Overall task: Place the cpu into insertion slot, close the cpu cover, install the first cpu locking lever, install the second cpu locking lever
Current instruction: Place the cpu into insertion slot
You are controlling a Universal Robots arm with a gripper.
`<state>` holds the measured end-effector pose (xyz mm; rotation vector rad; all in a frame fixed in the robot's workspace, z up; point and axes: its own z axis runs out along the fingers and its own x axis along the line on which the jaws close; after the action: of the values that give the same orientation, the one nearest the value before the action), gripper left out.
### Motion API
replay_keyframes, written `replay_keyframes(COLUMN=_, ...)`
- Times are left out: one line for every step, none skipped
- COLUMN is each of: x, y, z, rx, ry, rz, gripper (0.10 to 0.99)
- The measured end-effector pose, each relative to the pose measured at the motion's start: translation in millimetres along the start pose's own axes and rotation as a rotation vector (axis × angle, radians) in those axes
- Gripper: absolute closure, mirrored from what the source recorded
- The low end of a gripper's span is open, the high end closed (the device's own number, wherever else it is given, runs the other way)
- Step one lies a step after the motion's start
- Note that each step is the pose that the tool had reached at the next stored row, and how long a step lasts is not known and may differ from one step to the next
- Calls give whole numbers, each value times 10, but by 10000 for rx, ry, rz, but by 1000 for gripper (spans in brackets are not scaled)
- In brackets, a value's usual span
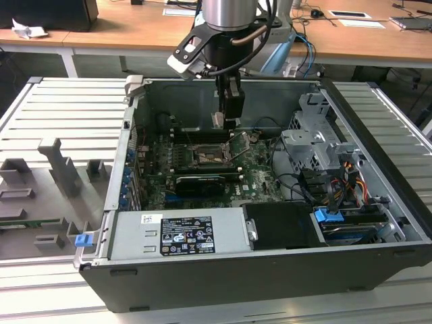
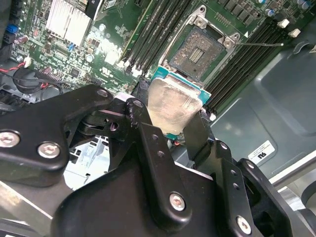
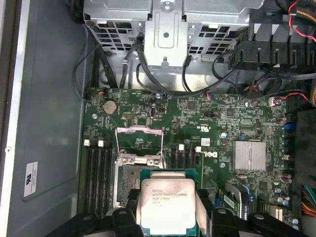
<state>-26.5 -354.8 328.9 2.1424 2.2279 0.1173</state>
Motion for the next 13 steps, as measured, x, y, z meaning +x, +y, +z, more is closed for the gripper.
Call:
replay_keyframes(x=0, y=0, z=2, rx=-1, ry=-1, rz=18, gripper=557)
replay_keyframes(x=0, y=-1, z=9, rx=-2, ry=-2, rz=48, gripper=557)
replay_keyframes(x=0, y=-2, z=17, rx=-2, ry=-6, rz=83, gripper=557)
replay_keyframes(x=0, y=-3, z=25, rx=-2, ry=-6, rz=91, gripper=557)
replay_keyframes(x=0, y=-3, z=34, rx=-2, ry=-7, rz=93, gripper=557)
replay_keyframes(x=-1, y=-5, z=49, rx=-2, ry=-7, rz=95, gripper=557)
replay_keyframes(x=-1, y=-5, z=57, rx=-3, ry=-7, rz=95, gripper=557)
replay_keyframes(x=-1, y=-6, z=63, rx=-2, ry=-8, rz=95, gripper=557)
replay_keyframes(x=-1, y=-7, z=72, rx=-2, ry=-7, rz=95, gripper=557)
replay_keyframes(x=-1, y=-8, z=85, rx=-2, ry=-7, rz=95, gripper=557)
replay_keyframes(x=-2, y=-9, z=92, rx=-2, ry=-7, rz=95, gripper=557)
replay_keyframes(x=-2, y=-9, z=101, rx=-2, ry=-8, rz=101, gripper=557)
replay_keyframes(x=-2, y=-11, z=115, rx=-3, ry=-10, rz=128, gripper=557)
